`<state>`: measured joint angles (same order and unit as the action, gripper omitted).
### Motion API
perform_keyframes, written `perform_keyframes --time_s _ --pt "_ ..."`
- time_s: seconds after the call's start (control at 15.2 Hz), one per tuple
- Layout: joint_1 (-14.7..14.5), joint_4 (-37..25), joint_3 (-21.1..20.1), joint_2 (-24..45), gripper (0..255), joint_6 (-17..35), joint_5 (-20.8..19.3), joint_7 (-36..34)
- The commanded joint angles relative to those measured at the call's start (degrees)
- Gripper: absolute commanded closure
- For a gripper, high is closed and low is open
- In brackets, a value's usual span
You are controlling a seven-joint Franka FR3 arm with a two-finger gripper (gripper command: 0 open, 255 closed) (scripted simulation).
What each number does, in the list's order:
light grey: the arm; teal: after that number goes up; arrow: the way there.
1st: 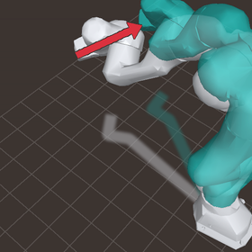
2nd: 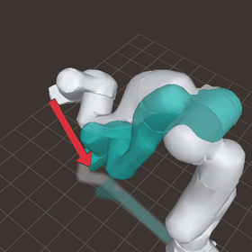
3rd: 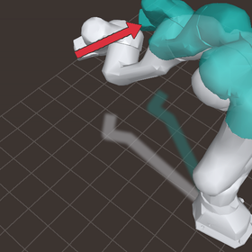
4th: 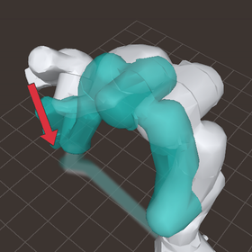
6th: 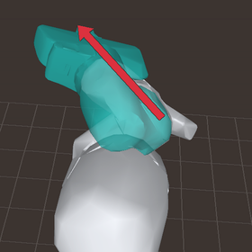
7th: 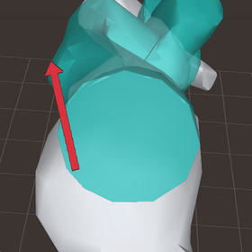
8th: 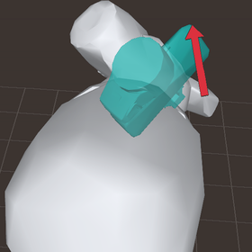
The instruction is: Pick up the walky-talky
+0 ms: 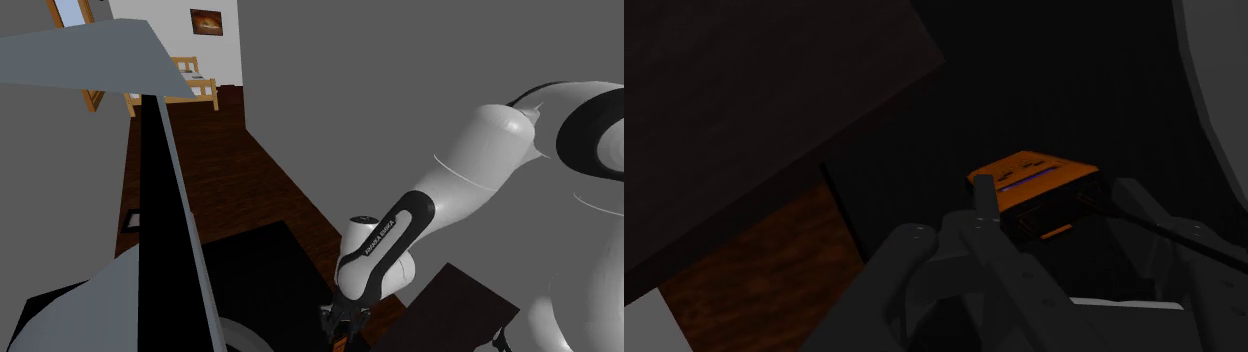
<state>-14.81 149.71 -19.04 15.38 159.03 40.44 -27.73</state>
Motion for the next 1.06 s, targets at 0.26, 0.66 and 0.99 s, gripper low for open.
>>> perform_keyframes --time_s 0.26,0.66,0.99 --pt "-0.3 1.3 0.7 -5.6 255 -4.4 -2.2 -3.0" --pt "-0.3 2.1 1.2 -11.6 255 -9.4 -4.5 -6.1" --pt "-0.1 2.3 1.4 -14.7 255 -12.2 -5.6 -7.6"
